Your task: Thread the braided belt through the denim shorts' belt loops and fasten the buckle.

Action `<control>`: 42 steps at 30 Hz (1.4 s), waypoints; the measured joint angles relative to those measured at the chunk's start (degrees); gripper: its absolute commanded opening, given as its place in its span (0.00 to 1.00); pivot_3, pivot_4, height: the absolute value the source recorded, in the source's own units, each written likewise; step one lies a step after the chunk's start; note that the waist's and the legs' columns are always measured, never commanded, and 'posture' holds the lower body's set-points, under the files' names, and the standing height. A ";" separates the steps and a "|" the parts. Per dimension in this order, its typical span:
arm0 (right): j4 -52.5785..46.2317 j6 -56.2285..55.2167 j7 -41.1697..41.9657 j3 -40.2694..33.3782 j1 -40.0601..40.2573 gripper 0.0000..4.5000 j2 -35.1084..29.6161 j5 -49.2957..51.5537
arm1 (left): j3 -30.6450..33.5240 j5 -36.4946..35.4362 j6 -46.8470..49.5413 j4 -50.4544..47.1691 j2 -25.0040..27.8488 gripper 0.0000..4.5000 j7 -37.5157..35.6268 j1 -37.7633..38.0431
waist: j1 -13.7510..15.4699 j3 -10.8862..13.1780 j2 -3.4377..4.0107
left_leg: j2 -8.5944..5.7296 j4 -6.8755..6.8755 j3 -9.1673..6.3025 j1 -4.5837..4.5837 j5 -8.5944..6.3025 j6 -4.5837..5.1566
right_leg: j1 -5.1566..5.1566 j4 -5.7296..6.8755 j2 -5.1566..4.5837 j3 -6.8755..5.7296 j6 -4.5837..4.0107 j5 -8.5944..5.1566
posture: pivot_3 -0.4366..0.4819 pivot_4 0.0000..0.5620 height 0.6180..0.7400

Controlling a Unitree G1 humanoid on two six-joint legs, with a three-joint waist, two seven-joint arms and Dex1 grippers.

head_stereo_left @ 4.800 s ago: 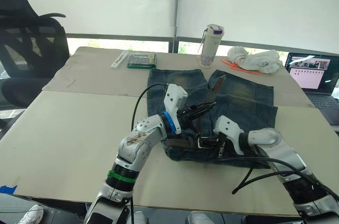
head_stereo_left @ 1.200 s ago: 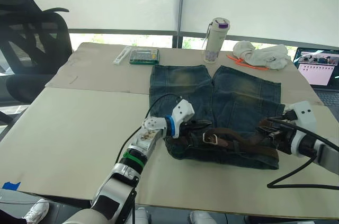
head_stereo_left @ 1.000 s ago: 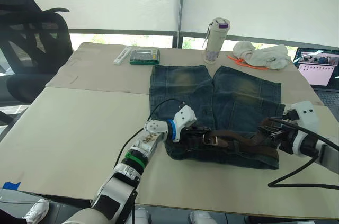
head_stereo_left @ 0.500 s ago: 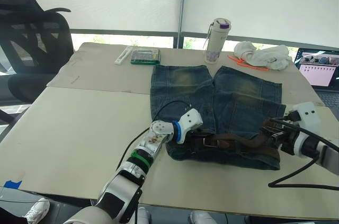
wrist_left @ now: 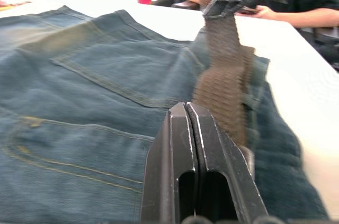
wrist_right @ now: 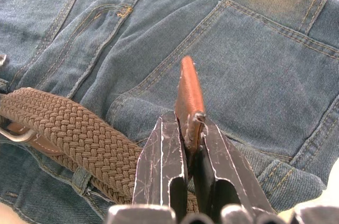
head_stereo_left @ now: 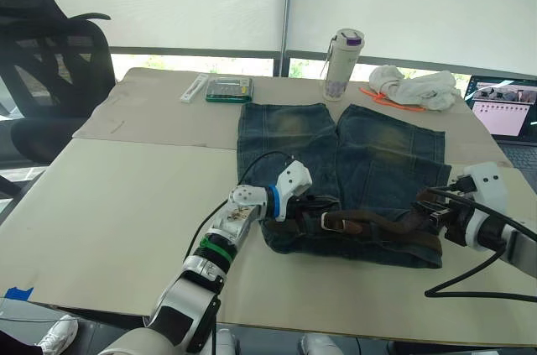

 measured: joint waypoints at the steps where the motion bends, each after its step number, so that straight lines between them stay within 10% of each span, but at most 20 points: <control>1: 0.00 0.00 0.04 0.00 0.00 0.00 0.00 -0.03 | -0.33 0.16 0.00 0.00 0.02 0.01 -0.06 0.00 | 0.00 0.00 0.00 | 0.00 0.01 0.00 0.00 0.00 0.00 | 0.00 0.01 0.00 0.00 0.00 0.00 | 0.48 0.27 0.98; 21: 0.00 0.00 0.47 -0.01 0.40 0.00 0.00 -0.81 | -6.78 8.20 -5.11 15.40 -1.14 0.01 0.78 -7.94 | 0.20 -0.01 0.00 | -0.05 0.14 -0.04 0.55 -0.10 0.13 | 0.79 -0.15 -0.02 -0.03 0.10 -0.05 | 0.48 0.27 0.98; 28: 0.00 -0.01 0.57 -0.10 0.33 0.00 0.04 -0.61 | 1.36 3.23 -2.30 16.51 -2.24 0.01 5.68 -7.28 | -0.25 -0.01 0.00 | -0.03 0.13 -0.04 0.46 -0.11 0.15 | 0.62 -0.06 -0.01 0.00 0.11 -0.06 | 0.48 0.27 0.98; 42: 0.63 2.50 -9.68 -2.17 -17.18 0.00 20.56 14.52 | 7.91 -0.39 3.87 -13.00 3.63 0.01 15.05 -1.83 | -1.53 0.01 0.03 | 0.04 0.11 -0.07 0.37 -0.11 0.15 | 0.42 0.17 0.03 0.02 0.07 -0.04 | 0.48 0.27 0.98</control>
